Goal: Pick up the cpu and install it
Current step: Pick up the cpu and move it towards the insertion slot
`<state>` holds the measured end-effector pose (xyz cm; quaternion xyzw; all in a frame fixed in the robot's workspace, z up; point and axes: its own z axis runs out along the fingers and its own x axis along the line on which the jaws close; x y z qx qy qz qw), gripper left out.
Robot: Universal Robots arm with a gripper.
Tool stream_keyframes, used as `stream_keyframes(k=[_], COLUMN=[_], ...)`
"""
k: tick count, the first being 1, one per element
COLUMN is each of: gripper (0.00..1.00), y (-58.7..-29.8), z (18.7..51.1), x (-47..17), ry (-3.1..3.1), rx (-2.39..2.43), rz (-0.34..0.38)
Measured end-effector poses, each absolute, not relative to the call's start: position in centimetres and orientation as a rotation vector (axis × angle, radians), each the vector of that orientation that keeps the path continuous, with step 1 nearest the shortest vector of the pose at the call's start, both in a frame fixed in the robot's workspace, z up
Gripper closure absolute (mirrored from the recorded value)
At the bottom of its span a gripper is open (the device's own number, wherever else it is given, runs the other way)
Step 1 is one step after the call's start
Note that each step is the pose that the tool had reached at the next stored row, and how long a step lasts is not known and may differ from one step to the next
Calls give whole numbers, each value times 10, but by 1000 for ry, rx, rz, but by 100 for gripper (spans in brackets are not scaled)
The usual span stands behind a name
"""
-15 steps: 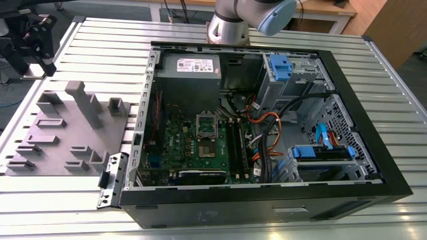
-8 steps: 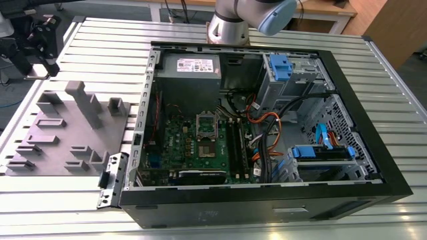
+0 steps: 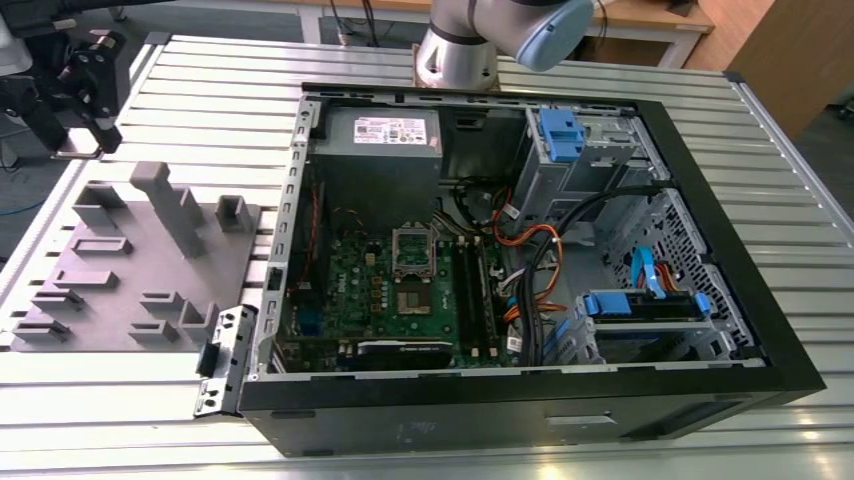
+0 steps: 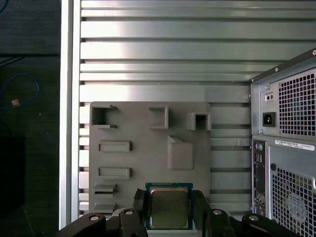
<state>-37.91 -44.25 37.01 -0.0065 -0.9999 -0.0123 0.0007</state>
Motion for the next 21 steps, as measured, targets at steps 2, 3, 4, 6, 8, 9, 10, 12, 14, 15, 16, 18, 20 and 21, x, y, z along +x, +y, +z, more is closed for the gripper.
stream_keyframes(k=[2, 3, 4, 6, 8, 9, 10, 12, 14, 15, 16, 18, 20, 21], gripper=[53, 53, 53, 53, 53, 53, 53, 53, 53, 53, 53, 53, 53, 53], y=[-442, -442, -442, -442, -442, -442, -442, -442, -442, -442, -442, -442, -442, -442], z=[370, 370, 370, 370, 370, 370, 370, 370, 370, 370, 370, 370, 370, 370], x=[-378, -378, -378, -378, -377, -377, -376, -374, -372, -371, -370, -367, -364, -363], ry=[-3140, -3140, -3140, -3140, -3140, -3140, -3140, -3140, -3140, -3140, -3140, -3140, -3140, -3140], rx=[-20, -20, -20, -20, -20, -20, -20, -20, -20, -20, -20, -20, -20, -20], rz=[-39, -38, -39, -38, -39, -39, -38, -39, -38, -38, -38, -39, -38, -39])
